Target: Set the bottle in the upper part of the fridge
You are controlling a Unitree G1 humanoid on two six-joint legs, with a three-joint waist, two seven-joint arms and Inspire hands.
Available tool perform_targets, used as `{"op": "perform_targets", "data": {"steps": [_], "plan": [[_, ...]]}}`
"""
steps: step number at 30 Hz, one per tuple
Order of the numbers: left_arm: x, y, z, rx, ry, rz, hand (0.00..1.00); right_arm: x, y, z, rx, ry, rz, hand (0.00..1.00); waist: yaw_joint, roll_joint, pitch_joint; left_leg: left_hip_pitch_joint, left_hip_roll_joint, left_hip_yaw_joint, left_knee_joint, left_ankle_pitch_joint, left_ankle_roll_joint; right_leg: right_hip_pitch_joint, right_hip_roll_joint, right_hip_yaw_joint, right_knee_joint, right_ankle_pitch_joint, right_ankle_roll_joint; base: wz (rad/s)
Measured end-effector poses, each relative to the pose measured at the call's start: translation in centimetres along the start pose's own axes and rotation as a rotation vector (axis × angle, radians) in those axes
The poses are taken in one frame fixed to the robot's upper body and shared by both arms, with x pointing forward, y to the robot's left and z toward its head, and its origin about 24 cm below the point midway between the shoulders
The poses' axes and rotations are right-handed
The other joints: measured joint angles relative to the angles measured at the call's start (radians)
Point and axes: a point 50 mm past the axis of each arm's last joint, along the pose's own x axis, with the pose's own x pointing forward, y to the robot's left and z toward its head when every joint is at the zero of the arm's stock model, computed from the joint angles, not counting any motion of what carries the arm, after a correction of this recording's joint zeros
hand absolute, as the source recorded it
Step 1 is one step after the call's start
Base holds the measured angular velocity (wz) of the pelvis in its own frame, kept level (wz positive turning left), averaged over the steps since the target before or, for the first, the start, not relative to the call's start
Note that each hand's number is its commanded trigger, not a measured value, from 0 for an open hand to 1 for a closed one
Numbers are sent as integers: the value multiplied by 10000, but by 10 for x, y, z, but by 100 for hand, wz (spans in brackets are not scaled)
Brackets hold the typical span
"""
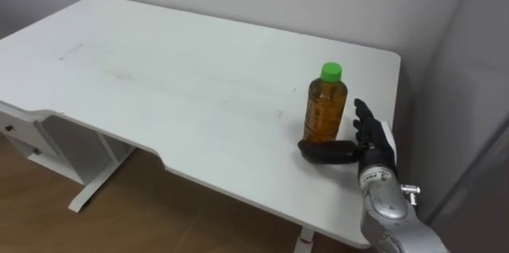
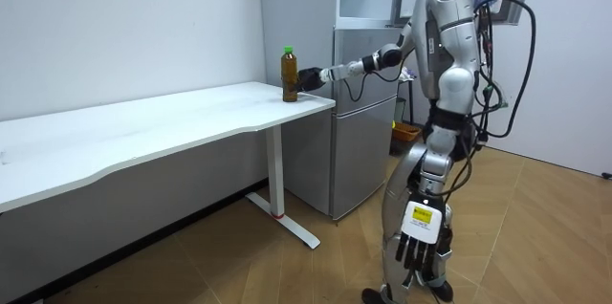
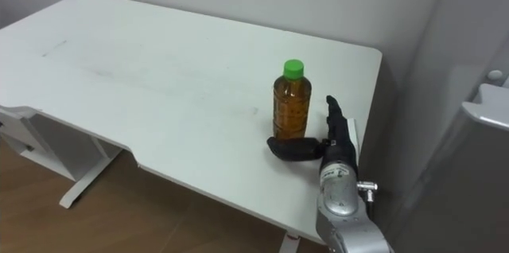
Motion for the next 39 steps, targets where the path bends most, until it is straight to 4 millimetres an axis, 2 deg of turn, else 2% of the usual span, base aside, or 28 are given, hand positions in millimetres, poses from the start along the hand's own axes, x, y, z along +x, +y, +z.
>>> {"op": "perform_targets", "data": {"steps": [4,13,25,38,39], "plan": [[0,0,0,1,7,-27,0,2,-2,2,83,17,-90,0,100,90,-19,1,3,-1,-16,10,-4,-26,2,12,2,8,-13,0],[-1,-3,-3,79,56,-95,0,3,-3,6,-14,-107,-106,0,216,103,-35,-64,19,10,-81,95,-10,-212,-26,40,162,11,-19,0],[-1,-5,-2,352,-44,-190,0,6,21,36,242,-893,944,0,251,85,-72,-301,20,-5,-6,188,6,-393,-34,5,184,29,-49,1],[-1,-5,-2,401,-36,-215,0,6,24,39,206,-997,1113,0,243,82,-74,-301,25,1,6,263,47,-443,-75,3,350,46,-75,0],[-1,-5,-2,387,-33,-216,0,6,23,39,215,-992,1107,23,243,82,-74,-300,22,1,0,272,51,-442,-76,-4,350,49,-79,0]]}}
